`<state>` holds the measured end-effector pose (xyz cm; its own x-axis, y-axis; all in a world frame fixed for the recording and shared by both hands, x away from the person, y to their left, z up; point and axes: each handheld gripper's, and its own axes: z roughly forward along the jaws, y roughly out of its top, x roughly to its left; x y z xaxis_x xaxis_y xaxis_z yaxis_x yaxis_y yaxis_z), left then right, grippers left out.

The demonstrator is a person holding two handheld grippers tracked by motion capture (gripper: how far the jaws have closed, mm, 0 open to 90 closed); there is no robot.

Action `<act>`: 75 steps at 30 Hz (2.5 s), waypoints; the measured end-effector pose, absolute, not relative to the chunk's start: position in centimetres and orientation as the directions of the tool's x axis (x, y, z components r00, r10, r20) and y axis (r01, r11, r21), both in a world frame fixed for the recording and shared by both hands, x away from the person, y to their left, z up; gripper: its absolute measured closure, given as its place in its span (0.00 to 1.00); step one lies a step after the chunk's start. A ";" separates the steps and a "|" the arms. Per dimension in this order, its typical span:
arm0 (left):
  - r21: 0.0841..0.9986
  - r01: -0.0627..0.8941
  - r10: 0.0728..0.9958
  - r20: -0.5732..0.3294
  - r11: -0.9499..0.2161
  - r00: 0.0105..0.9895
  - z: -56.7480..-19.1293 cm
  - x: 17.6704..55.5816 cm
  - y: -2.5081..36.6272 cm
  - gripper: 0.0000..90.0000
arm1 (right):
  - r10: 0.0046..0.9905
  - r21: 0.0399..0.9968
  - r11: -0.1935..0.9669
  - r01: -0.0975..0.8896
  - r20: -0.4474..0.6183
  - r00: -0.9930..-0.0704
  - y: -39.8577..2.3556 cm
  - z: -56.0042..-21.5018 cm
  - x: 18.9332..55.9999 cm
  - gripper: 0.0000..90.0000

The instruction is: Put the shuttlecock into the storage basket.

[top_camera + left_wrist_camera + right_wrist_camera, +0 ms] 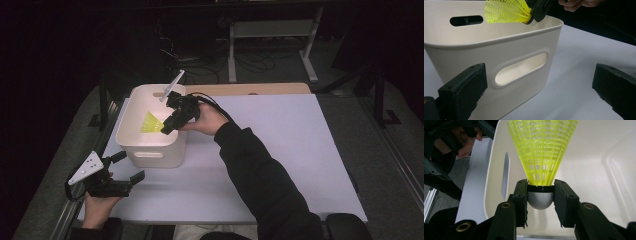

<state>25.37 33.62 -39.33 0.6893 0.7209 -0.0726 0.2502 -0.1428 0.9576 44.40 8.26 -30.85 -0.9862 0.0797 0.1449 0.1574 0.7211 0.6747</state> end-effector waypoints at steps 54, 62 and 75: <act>0.957 0.252 0.720 -0.075 -0.142 0.690 -39.4 25.4 33.6 0.00 | 0.191 0.731 0.650 0.207 0.106 -0.976 5.0 -28.9 43.5 0.00; 0.957 0.253 0.721 -0.075 -0.141 0.689 -39.4 25.3 33.6 0.00 | 0.207 0.742 0.637 0.208 0.095 -0.974 3.8 -28.5 43.2 0.00; 0.957 0.252 0.720 -0.075 -0.141 0.690 -39.4 25.4 33.6 0.00 | 0.234 0.751 0.624 0.217 0.086 -0.969 2.2 -28.4 43.0 0.00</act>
